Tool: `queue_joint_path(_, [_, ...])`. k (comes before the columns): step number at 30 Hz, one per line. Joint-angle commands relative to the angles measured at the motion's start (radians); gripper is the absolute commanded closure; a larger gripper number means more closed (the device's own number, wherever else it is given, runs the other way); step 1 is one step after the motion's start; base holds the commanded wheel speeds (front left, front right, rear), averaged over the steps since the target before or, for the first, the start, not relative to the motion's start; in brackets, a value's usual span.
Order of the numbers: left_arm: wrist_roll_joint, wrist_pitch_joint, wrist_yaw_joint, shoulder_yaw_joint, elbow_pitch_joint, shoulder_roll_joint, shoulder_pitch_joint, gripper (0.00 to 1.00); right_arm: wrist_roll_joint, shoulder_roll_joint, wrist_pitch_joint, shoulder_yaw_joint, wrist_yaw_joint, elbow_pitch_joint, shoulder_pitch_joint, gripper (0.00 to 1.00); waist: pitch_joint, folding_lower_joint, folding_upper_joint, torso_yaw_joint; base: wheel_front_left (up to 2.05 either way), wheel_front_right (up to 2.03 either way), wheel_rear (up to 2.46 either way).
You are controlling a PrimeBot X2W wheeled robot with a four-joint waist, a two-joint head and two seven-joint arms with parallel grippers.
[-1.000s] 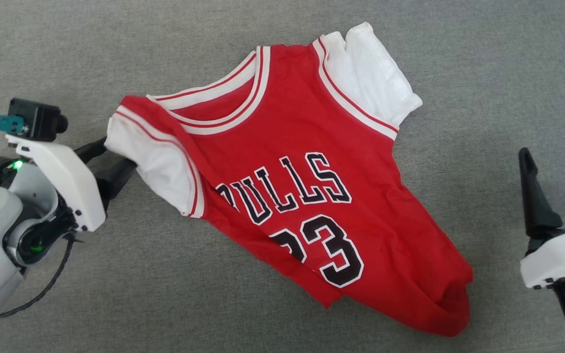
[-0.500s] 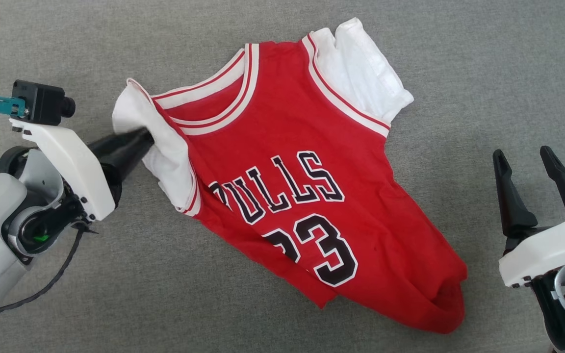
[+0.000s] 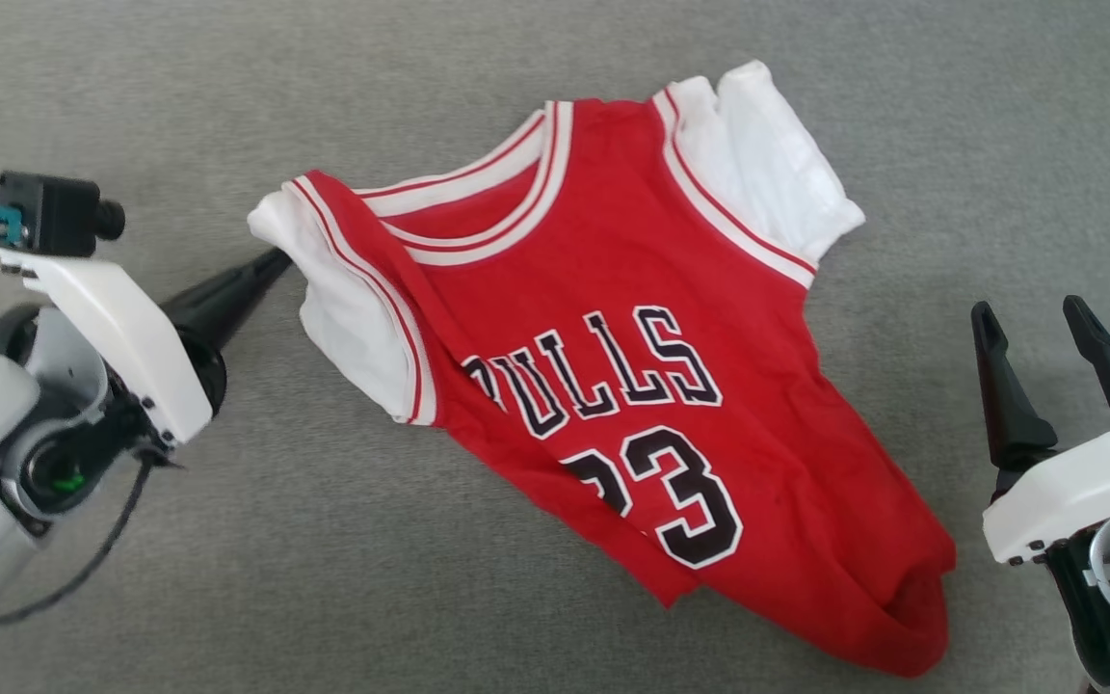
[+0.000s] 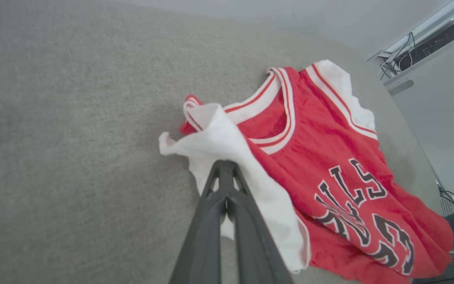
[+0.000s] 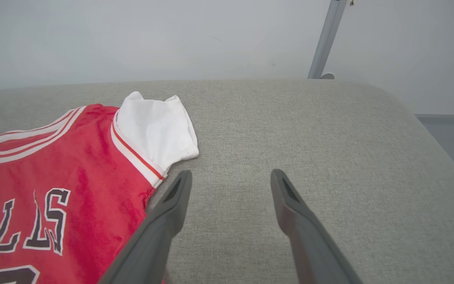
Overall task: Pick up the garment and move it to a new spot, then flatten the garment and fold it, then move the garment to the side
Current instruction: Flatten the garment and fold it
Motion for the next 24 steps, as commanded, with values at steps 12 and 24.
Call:
queue_joint_path(12, [-0.055,0.111,0.002,-0.056,-0.046,-0.002,0.017,0.00,0.007,-0.012,0.017,0.016,0.000,-0.004,-0.021,0.00,-0.001,0.0000,0.0000,0.005,0.00,0.00,0.00])
queue_joint_path(24, [-0.038,0.200,0.002,-0.083,-0.001,0.051,0.002,0.00,0.022,0.006,-0.019,0.014,0.000,0.022,0.001,0.00,0.024,0.0000,0.0000,-0.052,0.00,0.00,0.00])
